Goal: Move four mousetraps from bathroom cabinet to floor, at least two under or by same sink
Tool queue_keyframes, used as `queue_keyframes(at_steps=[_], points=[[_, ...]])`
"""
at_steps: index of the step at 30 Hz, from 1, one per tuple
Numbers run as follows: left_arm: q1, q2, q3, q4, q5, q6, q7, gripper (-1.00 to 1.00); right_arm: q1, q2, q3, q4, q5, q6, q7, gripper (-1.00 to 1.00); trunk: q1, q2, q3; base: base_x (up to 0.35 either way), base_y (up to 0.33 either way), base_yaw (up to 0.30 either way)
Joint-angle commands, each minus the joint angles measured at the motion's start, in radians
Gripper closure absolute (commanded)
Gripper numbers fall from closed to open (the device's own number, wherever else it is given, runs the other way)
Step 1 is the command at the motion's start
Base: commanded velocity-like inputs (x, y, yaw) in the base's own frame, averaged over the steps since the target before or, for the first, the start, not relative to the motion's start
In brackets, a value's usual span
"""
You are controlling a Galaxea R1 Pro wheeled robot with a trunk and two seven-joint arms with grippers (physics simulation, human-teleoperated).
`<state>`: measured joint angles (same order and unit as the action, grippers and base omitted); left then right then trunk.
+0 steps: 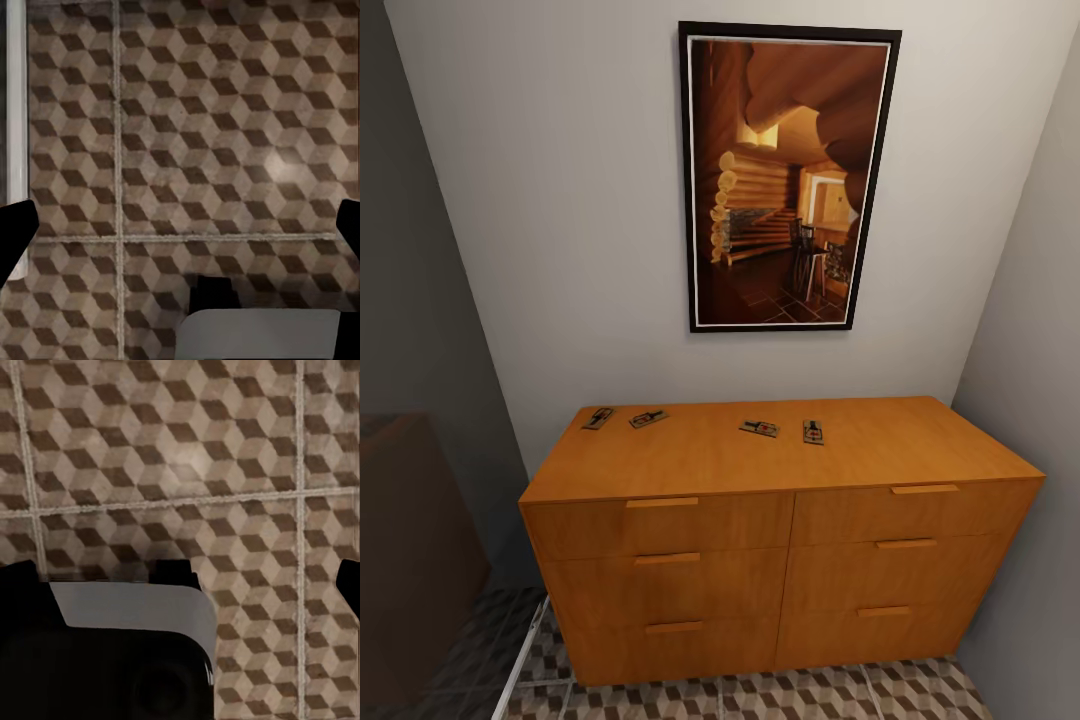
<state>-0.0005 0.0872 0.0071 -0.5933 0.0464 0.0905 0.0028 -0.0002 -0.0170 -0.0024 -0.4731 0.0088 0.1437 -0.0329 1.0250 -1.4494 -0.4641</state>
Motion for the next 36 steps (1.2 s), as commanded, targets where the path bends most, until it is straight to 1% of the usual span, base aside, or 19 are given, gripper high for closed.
queue_keyframes(at_steps=[1, 2, 3, 4, 5, 6, 11, 12, 18, 19, 24, 25, 26, 28, 32, 34, 35, 36], points=[[0.0, 0.003, 0.001, -0.06, 0.007, 0.05, 0.0, -1.0, 0.0, -0.001, -0.002, -0.069, 0.001, 0.044, -0.002, -1.0, 0.0, -0.001, -0.001, 0.0, 0.0, 0.0], [0.0, 0.003, 0.001, -0.06, 0.007, 0.05, 0.0, -1.0, 0.0, -0.001, -0.002, -0.069, 0.001, 0.044, -0.002, -1.0, 0.0, -0.001, -0.001, 0.0, 0.0, 0.0], [0.0, 0.004, 0.001, -0.119, 0.008, 0.096, 0.0, -1.0, 0.0, -0.002, -0.004, -0.134, 0.001, 0.082, -0.002, -1.0, 0.0, -0.001, -0.001, 0.0, 0.0, 0.0], [0.0, 0.004, 0.001, -0.148, 0.009, 0.12, 0.0, -1.0, 0.0, -0.002, -0.004, -0.166, 0.0, 0.101, -0.002, -1.0, 0.0, -0.001, -0.001, 0.0, 0.0, 0.0], [0.0, 0.004, 0.001, -0.29, 0.009, 0.226, 0.0, -1.0, 0.0, -0.017, -0.007, -0.322, 0.0, 0.189, -0.002, -1.0, 0.0, -0.001, -0.001, 0.0, 0.0, 0.0], [0.0, 0.004, 0.001, -0.316, 0.009, 0.242, 0.0, -1.0, 0.0, -0.022, -0.007, -0.352, 0.0, 0.206, -0.002, -1.0, 0.0, -0.001, -0.001, 0.0, 0.0, 0.0], [0.0, 0.004, -0.002, -0.44, 0.009, 0.291, 0.0, -1.0, 0.0, -0.041, -0.009, -0.492, -0.001, 0.293, -0.002, -1.0, 0.0, -0.001, -0.001, 0.0, 0.0, 0.0], [0.0, 0.003, -0.003, -0.49, 0.007, 0.3, 0.0, -1.0, 0.0, -0.045, -0.016, -0.55, -0.003, 0.331, -0.002, -1.0, 0.0, -0.001, -0.001, 0.0, 0.0, 0.0], [0.0, 0.003, -0.006, -0.619, 0.008, 0.314, 0.0, -1.0, 0.0, -0.048, -0.061, -0.727, -0.007, 0.448, -0.001, -1.0, 0.0, -0.001, -0.001, 0.0, 0.0, 0.0], [0.0, 0.002, -0.008, -0.656, 0.007, 0.318, 0.0, -1.0, 0.0, -0.049, -0.075, -0.778, -0.008, 0.485, -0.001, -1.0, 0.0, -0.001, -0.001, 0.0, 0.0, 0.0], [0.0, 0.001, -0.012, -0.763, 0.007, 0.353, 0.0, -1.0, 0.0, -0.049, -0.093, -0.879, -0.008, 0.552, -0.001, -1.0, 0.0, -0.001, -0.001, 0.0, 0.0, 0.0], [0.0, 0.001, -0.013, -0.787, 0.007, 0.364, 0.0, -1.0, 0.0, -0.049, -0.095, -0.895, -0.008, 0.56, -0.001, -1.0, 0.0, -0.001, -0.001, 0.0, 0.0, 0.0], [0.0, 0.0, -0.017, -0.833, 0.007, 0.388, -0.001, -1.0, 0.0, -0.05, -0.097, -0.921, -0.007, 0.572, -0.001, -1.0, 0.0, -0.001, -0.001, 0.0, 0.0, 0.0], [0.0, -0.001, -0.024, -0.87, 0.007, 0.413, -0.001, -1.0, 0.0, -0.05, -0.099, -0.942, -0.005, 0.579, -0.002, -1.0, 0.0, -0.001, -0.001, 0.0, 0.0, 0.0], [0.0, -0.009, -0.049, -0.916, 0.006, 0.439, 0.0, -1.0, 0.0, -0.051, -0.101, -0.973, -0.001, 0.588, -0.002, -1.0, 0.0, -0.001, -0.001, 0.0, 0.0, 0.0], [0.0, -0.023, -0.063, -0.927, 0.002, 0.443, 0.002, -1.0, 0.0, -0.051, -0.102, -0.986, 0.0, 0.591, -0.002, -1.0, 0.0, -0.001, -0.001, 0.0, 0.0, 0.0], [0.0, -0.023, -0.063, -0.927, 0.002, 0.443, 0.002, -1.0, 0.0, -0.051, -0.102, -0.986, 0.0, 0.591, -0.002, -1.0, 0.0, -0.001, -0.001, 0.0, 0.0, 0.0], [-0.001, -0.032, -0.07, -0.932, 0.0, 0.444, 0.003, -1.0, 0.0, -0.051, -0.103, -0.991, 0.001, 0.592, -0.003, -1.0, 0.0, -0.001, -0.001, 0.0, 0.0, 0.0]])
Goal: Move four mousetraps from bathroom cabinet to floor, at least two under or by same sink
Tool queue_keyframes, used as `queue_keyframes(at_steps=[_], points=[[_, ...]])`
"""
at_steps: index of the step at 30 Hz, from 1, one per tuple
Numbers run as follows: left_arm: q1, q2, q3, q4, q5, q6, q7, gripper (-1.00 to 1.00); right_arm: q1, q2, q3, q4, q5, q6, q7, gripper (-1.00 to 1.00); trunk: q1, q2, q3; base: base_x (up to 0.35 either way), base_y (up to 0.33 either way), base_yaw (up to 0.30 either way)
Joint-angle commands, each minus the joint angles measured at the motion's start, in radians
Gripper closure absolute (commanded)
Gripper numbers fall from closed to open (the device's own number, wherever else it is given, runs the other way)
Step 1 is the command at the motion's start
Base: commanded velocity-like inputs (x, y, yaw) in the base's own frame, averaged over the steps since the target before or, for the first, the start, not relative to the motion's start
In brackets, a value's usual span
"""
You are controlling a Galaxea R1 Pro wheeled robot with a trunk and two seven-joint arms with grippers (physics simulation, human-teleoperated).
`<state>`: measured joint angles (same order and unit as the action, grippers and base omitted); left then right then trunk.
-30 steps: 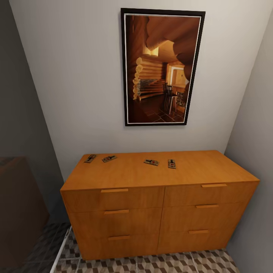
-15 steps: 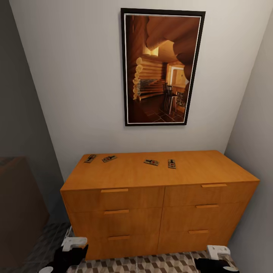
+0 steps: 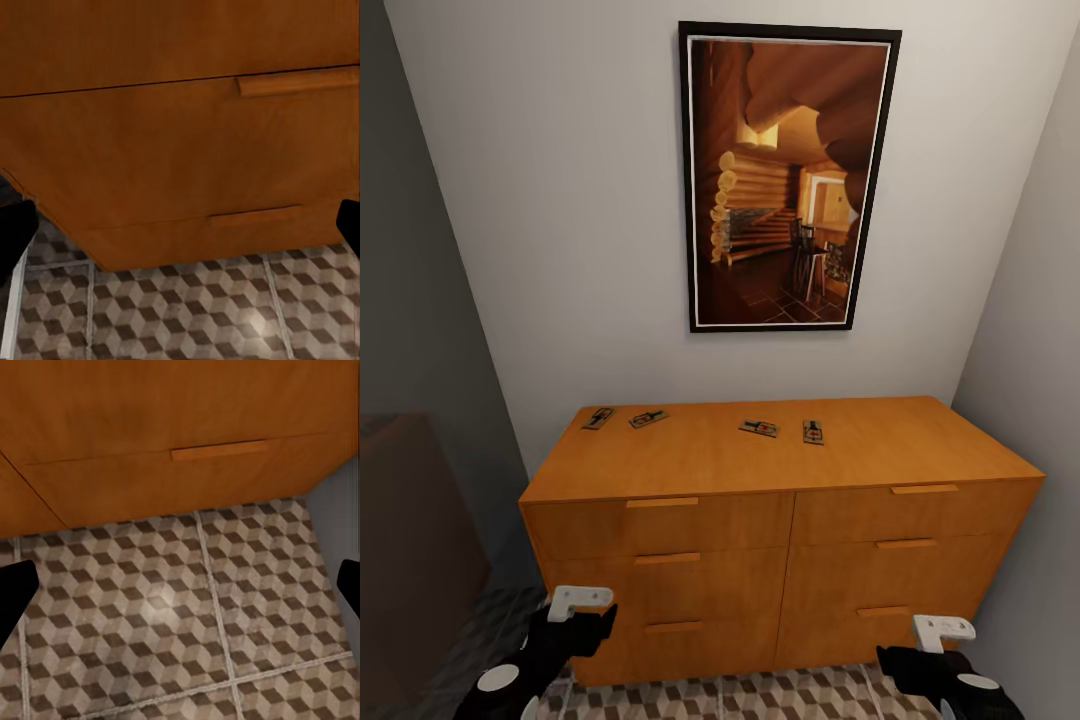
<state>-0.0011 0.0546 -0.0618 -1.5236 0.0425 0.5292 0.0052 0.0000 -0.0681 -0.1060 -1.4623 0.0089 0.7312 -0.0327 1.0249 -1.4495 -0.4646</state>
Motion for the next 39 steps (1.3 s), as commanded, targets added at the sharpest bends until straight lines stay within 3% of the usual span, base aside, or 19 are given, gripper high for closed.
queue_keyframes(at_steps=[1, 6, 21, 28, 39], points=[[-0.002, -0.009, -0.007, -0.005, 0.001, 0.005, 0.003, -1.0, 0.0, 0.0, 0.0, -0.006, 0.001, 0.006, -0.003, -1.0, 0.0, 0.0, -0.001, 0.0, 0.0, 0.0], [-0.019, -0.061, -0.026, -0.017, -0.029, 0.007, 0.011, -1.0, -0.001, -0.001, -0.002, -0.021, 0.002, 0.008, -0.005, -1.0, 0.0, 0.0, -0.001, 0.0, 0.0, 0.0], [-0.164, -0.183, -0.043, -0.021, -0.147, 0.008, 0.015, -1.0, -0.001, -0.001, -0.003, -0.024, 0.002, 0.008, -0.03, -1.0, 0.0, 0.0, -0.001, 0.0, 0.0, 0.0], [-0.232, -0.206, -0.085, -0.021, -0.182, 0.009, 0.015, -1.0, -0.002, -0.001, -0.003, -0.024, 0.002, 0.008, -0.037, -1.0, 0.0, 0.0, -0.001, 0.0, 0.0, 0.0], [-0.304, -0.215, -0.114, -0.021, -0.189, 0.009, 0.016, -1.0, -0.002, -0.001, -0.003, -0.024, 0.002, 0.008, -0.038, -1.0, 0.0, 0.0, -0.001, 0.0, 0.0, 0.0]])
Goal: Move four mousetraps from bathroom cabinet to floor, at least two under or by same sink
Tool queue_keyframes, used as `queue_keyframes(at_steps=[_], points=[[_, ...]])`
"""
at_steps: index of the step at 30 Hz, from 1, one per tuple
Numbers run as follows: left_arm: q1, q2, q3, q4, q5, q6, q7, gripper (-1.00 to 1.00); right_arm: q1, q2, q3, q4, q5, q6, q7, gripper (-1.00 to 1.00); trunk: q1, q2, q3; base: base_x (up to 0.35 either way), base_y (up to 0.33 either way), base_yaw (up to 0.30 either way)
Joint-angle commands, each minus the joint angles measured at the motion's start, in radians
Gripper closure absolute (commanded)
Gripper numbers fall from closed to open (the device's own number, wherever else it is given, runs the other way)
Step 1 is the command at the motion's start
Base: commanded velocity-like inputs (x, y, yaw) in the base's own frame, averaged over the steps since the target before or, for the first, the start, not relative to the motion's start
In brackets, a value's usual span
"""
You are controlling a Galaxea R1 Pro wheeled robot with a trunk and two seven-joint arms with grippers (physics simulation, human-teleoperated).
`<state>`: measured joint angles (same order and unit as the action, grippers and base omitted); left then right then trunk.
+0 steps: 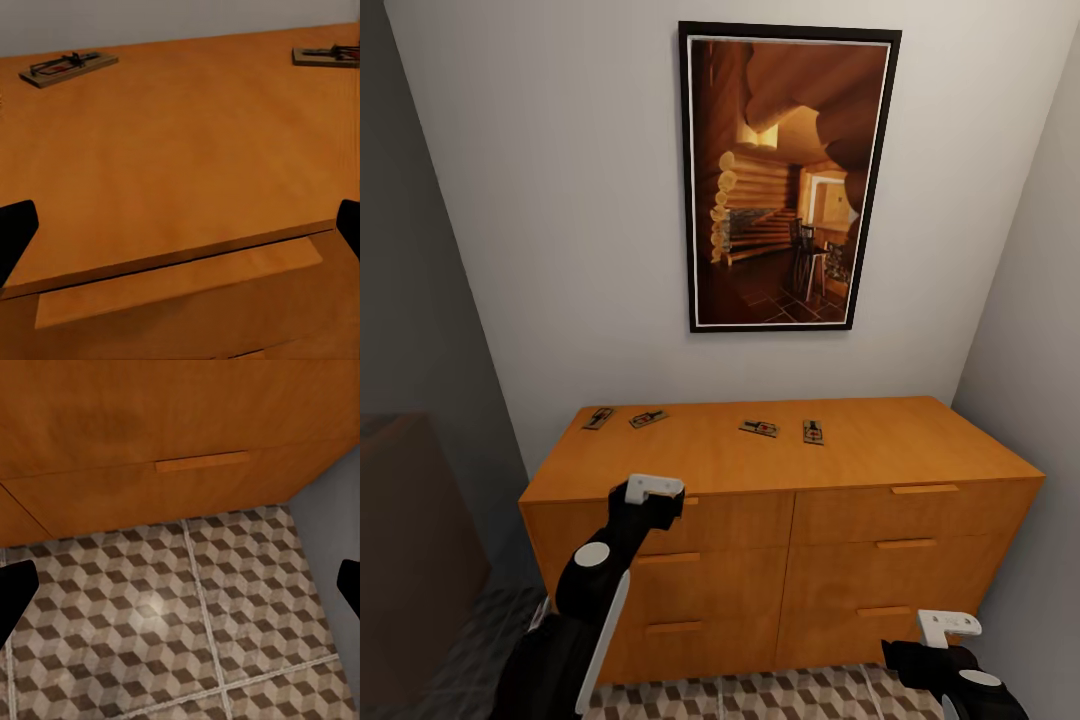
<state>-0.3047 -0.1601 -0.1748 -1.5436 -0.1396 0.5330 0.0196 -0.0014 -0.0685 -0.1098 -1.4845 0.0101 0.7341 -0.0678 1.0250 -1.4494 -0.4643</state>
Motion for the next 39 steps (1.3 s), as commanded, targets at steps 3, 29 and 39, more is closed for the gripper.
queue_keyframes(at_steps=[3, 29, 39], points=[[-0.014, 0.0, -0.003, -0.001, -0.008, 0.005, 0.003, -1.0, 0.0, 0.0, 0.001, -0.001, 0.001, 0.005, -0.003, -1.0, 0.0, -0.001, -0.001, 0.0, 0.0, 0.0], [-0.202, 0.002, 0.0, 0.011, -0.004, 0.155, 0.059, -1.0, -0.046, 0.001, 0.001, 0.0, 0.002, 0.013, -0.003, -1.0, 0.0, -0.001, -0.001, 0.0, 0.0, 0.0], [-0.292, 0.007, 0.007, 0.065, 0.003, 0.309, 0.06, -1.0, -0.099, 0.0, 0.001, -0.007, 0.002, 0.065, -0.003, -1.0, 0.0, -0.001, -0.001, 0.0, 0.0, 0.0]])
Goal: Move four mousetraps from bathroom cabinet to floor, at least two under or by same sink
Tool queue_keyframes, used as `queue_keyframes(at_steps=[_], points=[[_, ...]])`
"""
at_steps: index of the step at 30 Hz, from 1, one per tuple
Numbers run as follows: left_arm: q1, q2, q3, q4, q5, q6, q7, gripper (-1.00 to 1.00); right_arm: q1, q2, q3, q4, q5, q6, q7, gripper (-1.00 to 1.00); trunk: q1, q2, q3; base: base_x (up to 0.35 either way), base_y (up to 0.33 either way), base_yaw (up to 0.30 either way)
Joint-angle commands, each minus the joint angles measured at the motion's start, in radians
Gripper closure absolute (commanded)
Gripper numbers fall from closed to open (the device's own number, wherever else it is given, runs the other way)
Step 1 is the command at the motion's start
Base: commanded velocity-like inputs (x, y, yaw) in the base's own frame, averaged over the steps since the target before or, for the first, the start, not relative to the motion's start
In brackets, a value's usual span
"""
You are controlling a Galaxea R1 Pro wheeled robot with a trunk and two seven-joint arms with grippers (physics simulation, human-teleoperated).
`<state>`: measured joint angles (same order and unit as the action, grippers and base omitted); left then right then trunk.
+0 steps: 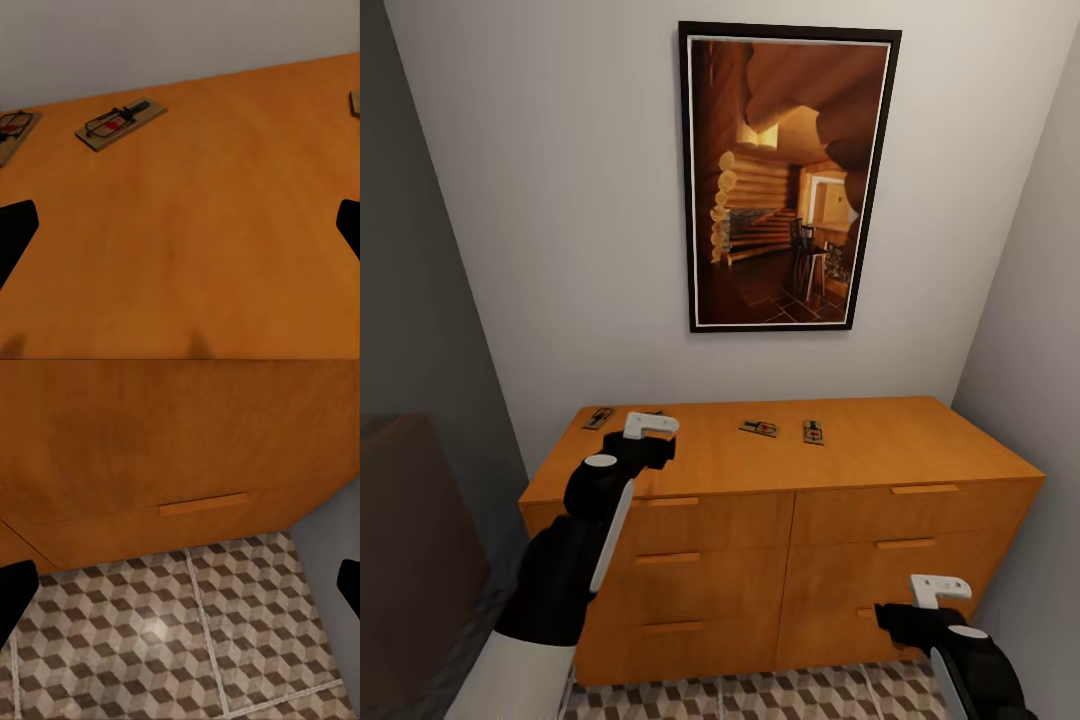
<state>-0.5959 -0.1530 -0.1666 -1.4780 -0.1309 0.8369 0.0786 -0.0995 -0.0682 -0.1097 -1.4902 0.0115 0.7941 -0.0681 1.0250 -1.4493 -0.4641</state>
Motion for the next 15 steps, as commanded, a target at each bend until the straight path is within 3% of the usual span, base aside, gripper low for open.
queue_keyframes(at_steps=[1, 8, 15], points=[[-0.004, 0.0, 0.0, 0.005, -0.005, 0.009, 0.002, -1.0, -0.006, 0.0, 0.001, -0.004, 0.001, 0.01, -0.003, -1.0, 0.0, -0.001, -0.001, 0.0, 0.0, 0.0], [-0.012, 0.002, 0.025, 0.058, -0.004, 0.021, 0.005, -1.0, -0.035, -0.001, 0.001, -0.041, 0.001, 0.06, -0.003, -1.0, 0.0, -0.001, -0.001, 0.0, 0.0, 0.0], [-0.015, 0.002, 0.074, 0.124, -0.004, 0.024, 0.006, -1.0, -0.109, -0.001, 0.001, -0.073, 0.002, 0.178, -0.003, -1.0, 0.0, -0.001, -0.001, 0.0, 0.0, 0.0]])
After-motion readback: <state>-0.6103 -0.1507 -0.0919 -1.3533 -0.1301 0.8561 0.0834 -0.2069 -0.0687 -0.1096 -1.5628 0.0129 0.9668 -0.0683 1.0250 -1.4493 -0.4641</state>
